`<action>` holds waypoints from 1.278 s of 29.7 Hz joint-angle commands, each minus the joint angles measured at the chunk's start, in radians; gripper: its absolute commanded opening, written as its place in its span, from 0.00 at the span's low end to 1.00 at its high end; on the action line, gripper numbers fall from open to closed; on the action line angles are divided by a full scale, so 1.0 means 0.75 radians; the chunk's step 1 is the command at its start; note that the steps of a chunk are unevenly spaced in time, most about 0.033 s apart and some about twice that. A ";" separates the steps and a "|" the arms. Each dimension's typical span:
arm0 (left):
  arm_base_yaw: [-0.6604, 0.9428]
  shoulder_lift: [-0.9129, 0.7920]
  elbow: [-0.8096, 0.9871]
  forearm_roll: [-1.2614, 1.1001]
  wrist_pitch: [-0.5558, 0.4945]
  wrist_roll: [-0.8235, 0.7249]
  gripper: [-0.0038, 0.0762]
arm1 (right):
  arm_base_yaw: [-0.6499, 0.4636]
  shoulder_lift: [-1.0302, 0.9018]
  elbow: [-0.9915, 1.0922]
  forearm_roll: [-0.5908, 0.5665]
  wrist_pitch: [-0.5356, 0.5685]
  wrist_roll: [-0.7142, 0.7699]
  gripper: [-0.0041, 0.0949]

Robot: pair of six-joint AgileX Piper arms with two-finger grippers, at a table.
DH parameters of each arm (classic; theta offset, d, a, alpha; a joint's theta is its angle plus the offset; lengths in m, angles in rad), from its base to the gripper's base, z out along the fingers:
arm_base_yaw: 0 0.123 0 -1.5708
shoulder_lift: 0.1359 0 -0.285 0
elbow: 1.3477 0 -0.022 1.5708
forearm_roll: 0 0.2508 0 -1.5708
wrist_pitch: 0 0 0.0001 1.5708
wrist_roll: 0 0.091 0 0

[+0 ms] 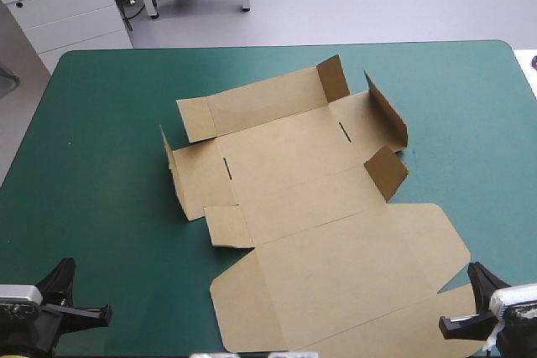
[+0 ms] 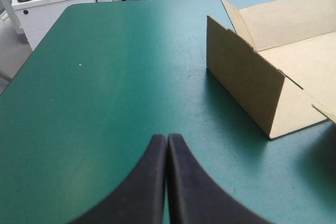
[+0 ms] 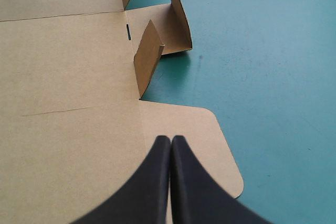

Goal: Fold the box

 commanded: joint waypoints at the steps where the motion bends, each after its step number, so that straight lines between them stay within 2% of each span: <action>1: -0.003 -0.019 -0.029 -0.006 -0.105 0.001 0.04 | 0.002 -0.028 -0.030 -0.006 -0.104 -0.005 0.02; 12: -0.003 -0.019 -0.029 -0.006 -0.105 0.001 0.04 | 0.002 -0.028 -0.030 -0.006 -0.104 -0.005 0.03; 16: -0.003 -0.019 -0.029 -0.006 -0.105 0.001 0.04 | 0.002 -0.028 -0.030 -0.006 -0.104 -0.005 0.08; 21: -0.003 -0.019 -0.029 -0.006 -0.105 0.001 0.04 | 0.002 -0.028 -0.030 -0.006 -0.104 -0.005 0.27; 26: -0.003 -0.019 -0.029 -0.006 -0.105 0.001 0.04 | 0.002 -0.028 -0.030 -0.006 -0.104 -0.005 0.57; 29: -0.003 -0.019 -0.029 -0.006 -0.105 0.001 0.04 | 0.002 -0.028 -0.030 -0.006 -0.104 -0.005 0.69; 34: -0.003 -0.019 -0.029 -0.006 -0.105 0.001 0.04 | 0.002 -0.022 -0.035 -0.006 -0.091 -0.005 0.73; 38: -0.003 -0.019 -0.029 -0.006 -0.105 0.001 0.04 | 0.002 0.062 -0.114 -0.008 0.030 -0.005 0.73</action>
